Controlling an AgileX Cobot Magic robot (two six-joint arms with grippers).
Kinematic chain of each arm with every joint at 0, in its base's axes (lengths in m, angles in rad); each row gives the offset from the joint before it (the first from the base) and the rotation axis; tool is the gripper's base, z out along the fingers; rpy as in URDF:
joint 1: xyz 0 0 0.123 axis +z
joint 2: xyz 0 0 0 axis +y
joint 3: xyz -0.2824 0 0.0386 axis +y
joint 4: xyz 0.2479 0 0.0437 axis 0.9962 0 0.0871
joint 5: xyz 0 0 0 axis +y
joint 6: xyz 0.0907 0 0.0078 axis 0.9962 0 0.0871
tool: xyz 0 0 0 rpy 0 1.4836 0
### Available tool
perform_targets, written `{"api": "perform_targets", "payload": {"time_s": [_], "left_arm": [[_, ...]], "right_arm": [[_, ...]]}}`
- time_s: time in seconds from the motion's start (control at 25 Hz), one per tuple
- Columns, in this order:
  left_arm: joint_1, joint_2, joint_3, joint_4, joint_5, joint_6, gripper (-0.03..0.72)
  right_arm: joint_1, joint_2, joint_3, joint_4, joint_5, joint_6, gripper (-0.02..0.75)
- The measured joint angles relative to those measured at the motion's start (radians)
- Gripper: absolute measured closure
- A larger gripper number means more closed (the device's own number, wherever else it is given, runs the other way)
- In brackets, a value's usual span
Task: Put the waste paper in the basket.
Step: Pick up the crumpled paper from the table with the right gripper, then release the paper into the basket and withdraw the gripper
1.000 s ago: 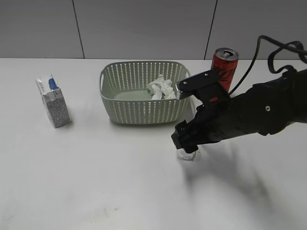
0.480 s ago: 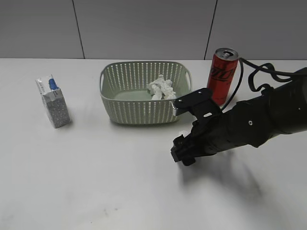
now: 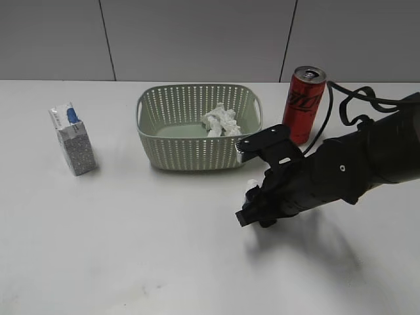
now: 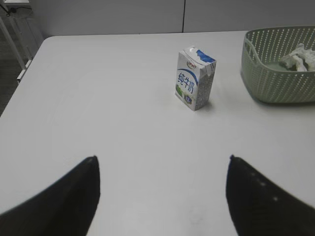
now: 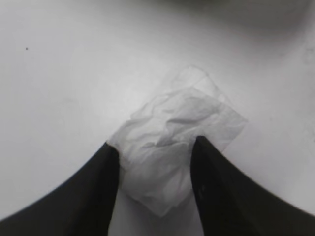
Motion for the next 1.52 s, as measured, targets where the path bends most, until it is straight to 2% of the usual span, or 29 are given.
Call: {"api": "perform_targets", "payload": {"time_s": [0.2,0.48,0.52,0.84,1.12,1.28,1.52], "left_arm": [[0.0,0.0,0.0,0.0,0.0,0.0,0.097],[0.0,0.0,0.0,0.0,0.0,0.0,0.097],[0.0,0.0,0.0,0.0,0.0,0.0,0.097],[0.0,0.0,0.0,0.0,0.0,0.0,0.097],[0.0,0.0,0.0,-0.001,0.0,0.0,0.097],[0.0,0.0,0.0,-0.001,0.0,0.0,0.097],[0.0,0.0,0.0,-0.001,-0.001,0.0,0.097]], "right_arm": [[0.0,0.0,-0.006,0.0,0.044,0.0,0.447],[0.0,-0.005,-0.012,0.0,0.099,0.0,0.712],[0.0,-0.006,-0.012,0.0,0.104,0.0,0.731],[0.0,-0.123,-0.006,0.0,0.229,0.0,0.744],[0.0,-0.321,-0.008,0.001,0.248,0.0,0.744],[0.0,-0.38,-0.028,0.001,0.126,0.0,0.744],[0.0,-0.378,-0.045,-0.016,-0.334,0.0,0.744]]}}
